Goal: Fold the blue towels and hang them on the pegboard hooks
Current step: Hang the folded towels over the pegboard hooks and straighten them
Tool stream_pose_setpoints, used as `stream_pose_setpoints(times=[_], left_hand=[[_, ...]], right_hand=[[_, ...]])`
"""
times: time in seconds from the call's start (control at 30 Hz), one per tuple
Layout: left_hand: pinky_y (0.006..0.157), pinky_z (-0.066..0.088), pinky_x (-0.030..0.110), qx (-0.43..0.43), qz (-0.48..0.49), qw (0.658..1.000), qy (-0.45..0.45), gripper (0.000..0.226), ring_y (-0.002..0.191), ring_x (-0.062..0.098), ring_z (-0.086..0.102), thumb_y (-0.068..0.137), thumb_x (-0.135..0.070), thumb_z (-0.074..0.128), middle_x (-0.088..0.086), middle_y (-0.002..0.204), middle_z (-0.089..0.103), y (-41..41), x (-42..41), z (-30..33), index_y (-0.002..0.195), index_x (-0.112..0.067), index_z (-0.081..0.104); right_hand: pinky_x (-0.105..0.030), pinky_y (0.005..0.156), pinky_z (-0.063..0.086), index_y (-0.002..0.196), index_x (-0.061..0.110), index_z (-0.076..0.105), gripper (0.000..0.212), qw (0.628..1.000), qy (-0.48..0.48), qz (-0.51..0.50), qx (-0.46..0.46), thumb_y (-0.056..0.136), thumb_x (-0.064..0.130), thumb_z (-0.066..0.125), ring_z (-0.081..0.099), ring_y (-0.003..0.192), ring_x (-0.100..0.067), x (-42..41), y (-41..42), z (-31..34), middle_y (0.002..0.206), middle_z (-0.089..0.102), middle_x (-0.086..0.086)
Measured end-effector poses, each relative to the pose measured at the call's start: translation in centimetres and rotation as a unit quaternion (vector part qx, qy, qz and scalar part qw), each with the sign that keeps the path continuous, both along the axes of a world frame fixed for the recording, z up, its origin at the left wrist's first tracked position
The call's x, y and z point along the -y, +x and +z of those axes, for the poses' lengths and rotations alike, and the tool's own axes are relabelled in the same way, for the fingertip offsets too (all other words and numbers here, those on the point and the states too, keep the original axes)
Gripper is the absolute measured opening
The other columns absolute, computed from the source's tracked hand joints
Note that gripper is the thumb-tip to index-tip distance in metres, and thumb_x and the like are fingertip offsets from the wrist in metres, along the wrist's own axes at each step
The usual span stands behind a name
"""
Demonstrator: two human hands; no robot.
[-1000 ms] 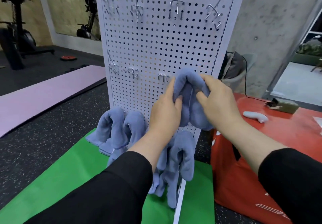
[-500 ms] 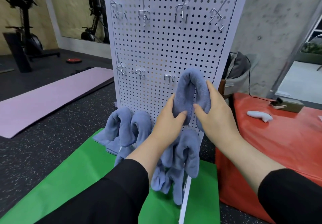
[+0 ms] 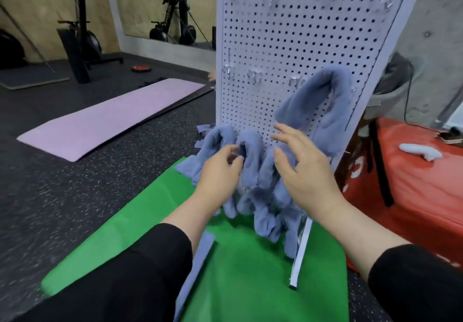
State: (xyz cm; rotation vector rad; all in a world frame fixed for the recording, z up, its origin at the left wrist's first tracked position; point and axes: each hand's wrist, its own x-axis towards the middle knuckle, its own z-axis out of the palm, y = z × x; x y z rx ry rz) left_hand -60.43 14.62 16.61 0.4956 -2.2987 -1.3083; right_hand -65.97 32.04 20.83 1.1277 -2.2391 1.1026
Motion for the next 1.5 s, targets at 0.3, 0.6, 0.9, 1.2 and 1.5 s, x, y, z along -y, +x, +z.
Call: stream_pose_setpoints(times=[0.3,0.6,0.9,1.2,1.5], left_hand=[[0.083,0.048,0.035,0.239,0.121,0.963,-0.044,0.03,0.104,0.034,0.067,0.099,-0.019,0.053,0.015,0.111,0.074,13.0,10.5,-17.3,0.125,-0.012,0.067],[0.079,0.047,0.042,0.342,0.044,0.935,-0.086,0.018,0.098,0.038,0.067,0.096,-0.018,0.053,0.021,0.102,0.073,16.4,9.2,-28.7,0.1,-0.007,0.066],[0.095,0.048,0.04,0.384,0.064,0.919,-0.059,0.028,0.115,0.033,0.065,0.1,-0.024,0.054,0.015,0.119,0.07,13.5,8.4,-32.6,0.12,-0.008,0.063],[0.092,0.05,0.039,0.429,0.077,0.9,0.011,0.032,0.114,0.036,0.063,0.092,-0.029,0.059,0.017,0.12,0.069,13.0,8.8,-32.5,0.114,-0.006,0.066],[0.039,0.031,0.018,0.238,0.065,0.881,0.404,0.031,0.044,0.008,0.045,0.096,-0.016,0.061,-0.009,0.047,0.05,11.4,6.2,-25.7,0.066,-0.018,0.055]], right_hand=[[-0.035,0.108,0.042,0.128,0.011,0.064,0.033,0.947,0.259,0.051,0.185,0.097,0.021,0.061,0.058,0.125,-0.025,8.8,5.9,-19.3,0.135,0.063,-0.005],[-0.028,0.121,0.02,0.155,0.009,0.033,0.052,0.831,0.483,0.121,0.246,0.106,0.021,0.042,0.029,0.151,-0.019,13.9,10.6,-33.0,0.165,0.027,-0.009],[-0.027,0.123,0.012,0.16,0.01,0.018,0.058,0.813,0.52,0.124,0.233,0.105,0.011,0.036,0.014,0.155,-0.016,13.6,10.7,-36.6,0.169,0.013,-0.008],[-0.023,0.119,0.018,0.159,0.012,0.024,0.053,0.821,0.47,0.109,0.306,0.107,0.012,0.034,0.026,0.152,-0.018,13.6,10.5,-36.3,0.166,0.024,-0.008],[-0.036,0.098,0.042,0.125,0.005,0.064,0.032,0.895,0.268,-0.034,0.354,0.104,0.023,0.049,0.058,0.117,-0.036,13.0,9.4,-31.3,0.125,0.063,-0.021]])
